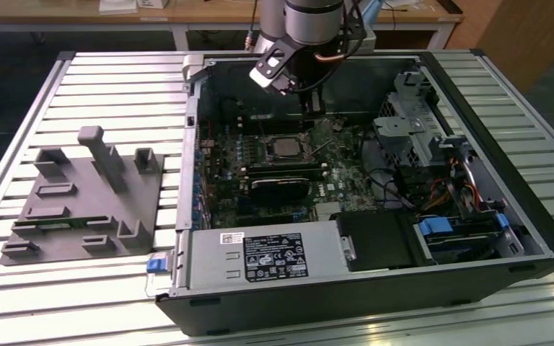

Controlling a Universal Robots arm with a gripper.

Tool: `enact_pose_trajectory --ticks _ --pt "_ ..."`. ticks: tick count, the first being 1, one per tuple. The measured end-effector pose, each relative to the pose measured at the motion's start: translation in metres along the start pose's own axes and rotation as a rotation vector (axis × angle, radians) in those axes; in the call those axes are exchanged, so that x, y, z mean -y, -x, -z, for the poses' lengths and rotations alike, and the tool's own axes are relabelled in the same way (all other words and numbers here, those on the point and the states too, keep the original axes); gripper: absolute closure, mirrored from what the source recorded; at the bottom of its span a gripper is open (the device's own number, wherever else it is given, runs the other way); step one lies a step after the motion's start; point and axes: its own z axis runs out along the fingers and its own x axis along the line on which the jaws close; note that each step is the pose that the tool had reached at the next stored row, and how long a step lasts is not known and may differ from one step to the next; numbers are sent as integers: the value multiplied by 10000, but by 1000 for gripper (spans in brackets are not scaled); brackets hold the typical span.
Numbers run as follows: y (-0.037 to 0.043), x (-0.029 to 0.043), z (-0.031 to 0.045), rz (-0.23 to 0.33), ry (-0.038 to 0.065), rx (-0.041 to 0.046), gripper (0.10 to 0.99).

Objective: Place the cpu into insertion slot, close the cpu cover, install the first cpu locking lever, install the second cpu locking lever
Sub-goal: 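Close the cpu cover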

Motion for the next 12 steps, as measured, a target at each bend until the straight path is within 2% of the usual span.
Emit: enact_pose_trajectory --ticks 12 --pt "-9 -129 -12 -1 0 0 980"
